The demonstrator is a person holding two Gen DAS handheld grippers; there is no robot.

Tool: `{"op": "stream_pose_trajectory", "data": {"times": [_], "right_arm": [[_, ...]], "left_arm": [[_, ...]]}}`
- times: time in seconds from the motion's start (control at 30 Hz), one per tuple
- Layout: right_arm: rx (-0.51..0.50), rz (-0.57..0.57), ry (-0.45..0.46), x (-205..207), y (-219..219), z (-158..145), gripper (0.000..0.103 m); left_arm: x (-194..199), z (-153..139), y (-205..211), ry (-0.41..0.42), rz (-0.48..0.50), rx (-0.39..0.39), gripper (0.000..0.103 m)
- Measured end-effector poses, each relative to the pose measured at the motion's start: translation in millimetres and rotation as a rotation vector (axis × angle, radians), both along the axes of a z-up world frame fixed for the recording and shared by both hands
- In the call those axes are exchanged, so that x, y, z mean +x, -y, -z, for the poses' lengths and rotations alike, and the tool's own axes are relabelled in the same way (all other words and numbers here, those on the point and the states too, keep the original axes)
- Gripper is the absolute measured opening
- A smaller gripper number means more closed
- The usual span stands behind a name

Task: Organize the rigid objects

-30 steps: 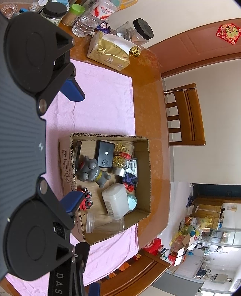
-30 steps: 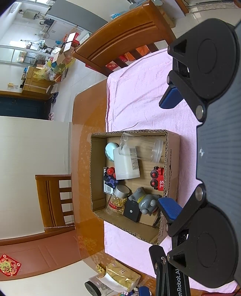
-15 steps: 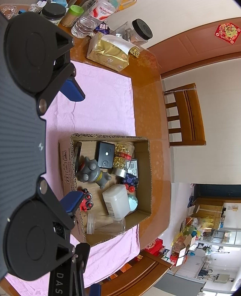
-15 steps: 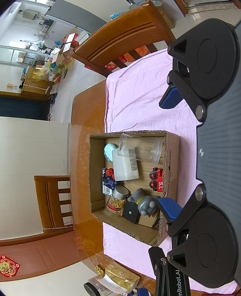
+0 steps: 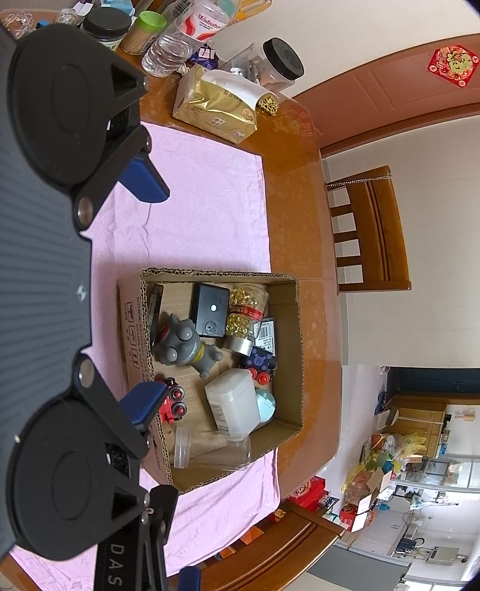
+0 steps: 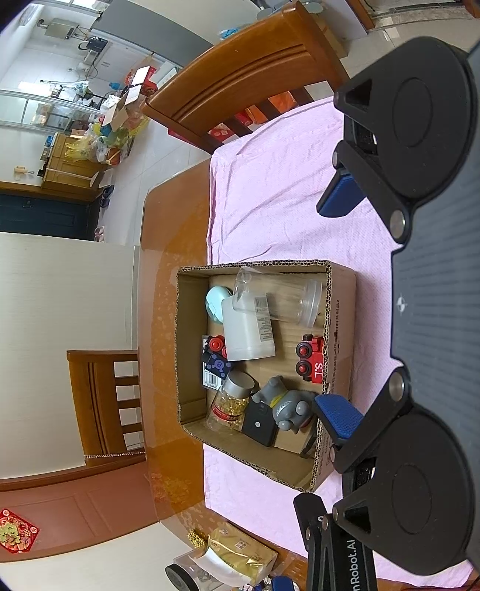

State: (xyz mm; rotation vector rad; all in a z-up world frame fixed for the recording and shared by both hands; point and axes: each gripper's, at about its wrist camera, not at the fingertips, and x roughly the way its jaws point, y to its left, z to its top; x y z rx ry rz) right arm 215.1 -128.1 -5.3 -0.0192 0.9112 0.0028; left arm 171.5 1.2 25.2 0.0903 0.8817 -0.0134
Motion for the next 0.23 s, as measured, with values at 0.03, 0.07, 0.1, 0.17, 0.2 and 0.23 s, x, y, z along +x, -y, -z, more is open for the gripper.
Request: {"op": "stream_pose_trajectory", "data": {"times": [0.03,0.07,0.1,0.17,0.2,0.23], "right_arm": [[0.001,0.000,0.000,0.0,0.1,0.1,0.103],[0.001,0.000,-0.001,0.2,-0.1,0.1,0.103],[0.001,0.000,0.000,0.1,0.1,0.2,0.103],[0.001,0.000,-0.001,0.3,-0.2,0.1,0.103],[0.000,0.000,0.000,0.2,-0.2,0.1,0.103],[0.001,0.000,0.000,0.3,-0.1,0.0,0.103]], "left_arm": [[-0.1,-0.1,-0.3,0.000,0.000,0.000,0.102],[-0.1,-0.1,-0.3,-0.001,0.000,0.000,0.102],[0.0,0.0,-0.3,-0.001,0.000,-0.001,0.102],[0.0,0.0,-0.4,0.000,0.000,0.000,0.102],[0.0,0.0,-0.4,-0.001,0.000,-0.001,0.102],[-0.1,-0.1,-0.4,0.000,0.000,-0.002,0.102]]}}
